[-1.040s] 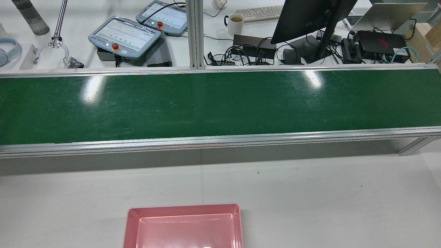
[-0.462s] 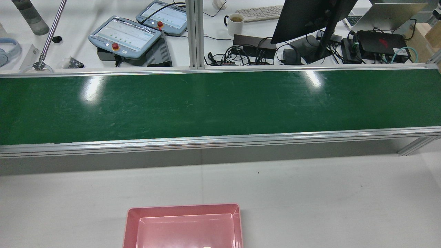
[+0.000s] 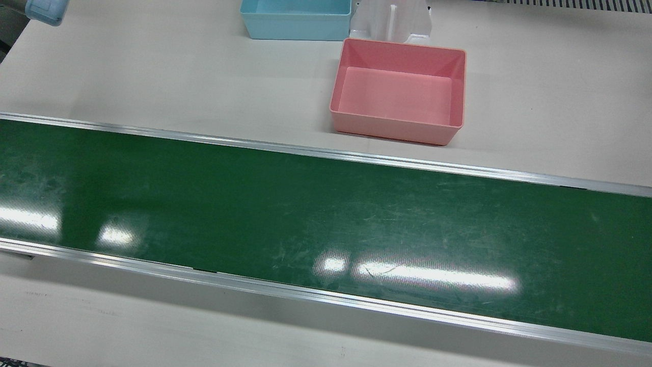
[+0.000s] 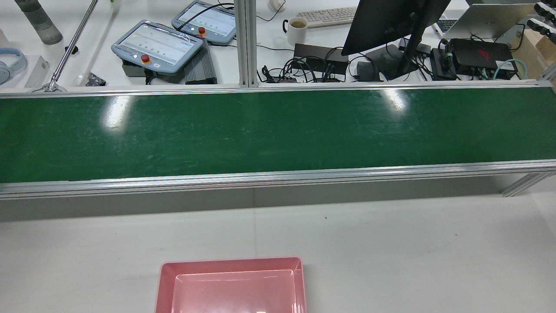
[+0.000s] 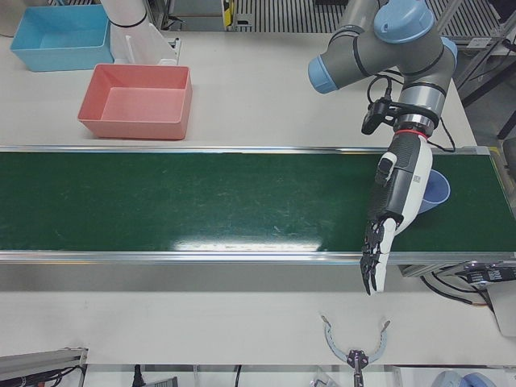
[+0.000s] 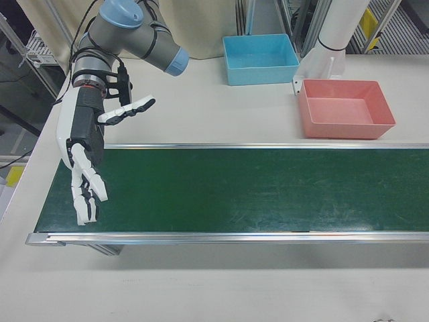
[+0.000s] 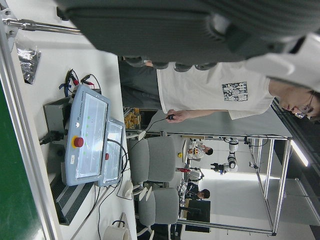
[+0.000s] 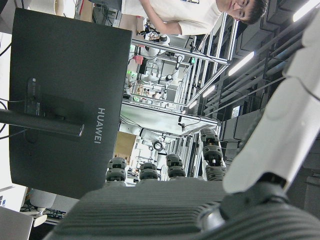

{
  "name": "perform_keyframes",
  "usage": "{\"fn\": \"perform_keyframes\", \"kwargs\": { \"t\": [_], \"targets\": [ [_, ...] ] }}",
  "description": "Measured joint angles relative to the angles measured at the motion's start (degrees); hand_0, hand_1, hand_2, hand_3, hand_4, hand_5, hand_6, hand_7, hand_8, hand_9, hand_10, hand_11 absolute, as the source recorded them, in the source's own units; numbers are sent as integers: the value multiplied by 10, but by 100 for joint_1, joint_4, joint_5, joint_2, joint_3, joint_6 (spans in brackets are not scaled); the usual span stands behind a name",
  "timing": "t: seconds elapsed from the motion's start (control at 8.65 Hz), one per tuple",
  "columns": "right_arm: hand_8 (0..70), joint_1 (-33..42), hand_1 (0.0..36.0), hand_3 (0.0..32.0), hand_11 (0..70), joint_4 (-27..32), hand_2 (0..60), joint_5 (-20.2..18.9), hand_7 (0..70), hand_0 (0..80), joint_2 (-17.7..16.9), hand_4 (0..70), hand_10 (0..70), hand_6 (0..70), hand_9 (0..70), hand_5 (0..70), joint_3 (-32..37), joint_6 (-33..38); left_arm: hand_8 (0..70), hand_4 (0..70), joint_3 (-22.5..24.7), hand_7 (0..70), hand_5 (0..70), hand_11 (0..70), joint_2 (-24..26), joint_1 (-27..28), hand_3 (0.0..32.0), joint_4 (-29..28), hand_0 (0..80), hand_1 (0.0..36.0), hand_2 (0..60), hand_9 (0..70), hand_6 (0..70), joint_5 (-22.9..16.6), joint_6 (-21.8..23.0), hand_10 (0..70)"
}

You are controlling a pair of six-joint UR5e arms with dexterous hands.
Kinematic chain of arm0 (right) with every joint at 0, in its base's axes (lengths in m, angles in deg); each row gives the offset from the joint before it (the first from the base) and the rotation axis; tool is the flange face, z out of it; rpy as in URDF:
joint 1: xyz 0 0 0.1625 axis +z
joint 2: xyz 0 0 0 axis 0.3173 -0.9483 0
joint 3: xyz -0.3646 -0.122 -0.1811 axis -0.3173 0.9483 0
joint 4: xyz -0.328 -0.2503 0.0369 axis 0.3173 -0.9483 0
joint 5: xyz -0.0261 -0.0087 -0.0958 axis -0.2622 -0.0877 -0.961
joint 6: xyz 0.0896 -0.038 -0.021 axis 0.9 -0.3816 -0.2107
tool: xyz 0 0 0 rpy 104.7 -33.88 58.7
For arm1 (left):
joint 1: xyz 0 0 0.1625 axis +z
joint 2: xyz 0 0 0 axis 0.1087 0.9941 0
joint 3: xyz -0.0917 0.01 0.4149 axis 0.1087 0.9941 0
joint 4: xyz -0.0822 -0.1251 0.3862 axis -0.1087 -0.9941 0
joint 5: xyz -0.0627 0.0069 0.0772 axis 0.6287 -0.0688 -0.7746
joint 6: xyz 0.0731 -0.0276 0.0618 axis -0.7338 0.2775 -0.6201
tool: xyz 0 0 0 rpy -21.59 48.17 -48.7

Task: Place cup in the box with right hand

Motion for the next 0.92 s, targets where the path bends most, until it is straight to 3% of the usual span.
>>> {"fn": "perform_keyframes", "kwargs": {
  "t": [0.23,0.35,0.46,0.58,0.92],
  "targets": [
    [15,-194,59,14,79,-3,0,127,245,498,9,62,43,57,70,48,-83,-21,0,0,0,0,0,0,0,0,0,5,0,0,0,0,0,-3,0,0],
    [18,-419,64,0,75,-10,0,385,261,503,15,102,40,61,78,47,-178,-29,0,0,0,0,0,0,0,0,0,5,0,0,0,0,0,-2,-3,0],
    [16,-705,63,0,79,-55,0,741,247,502,17,86,43,59,74,48,-299,-41,0,0,2,0,0,0,0,0,0,6,0,0,0,0,0,0,-5,0],
    [9,-1012,196,12,96,-157,298,1091,246,456,58,0,54,59,63,51,-388,-52,0,0,5,0,0,0,3,0,0,6,0,0,0,0,0,-2,-5,0],
    [8,-1678,205,0,95,-651,300,1597,277,462,556,0,53,65,68,51,-406,-196,0,0,6,0,0,0,8,0,0,13,0,0,0,0,0,-2,-6,0]
  ]
}}
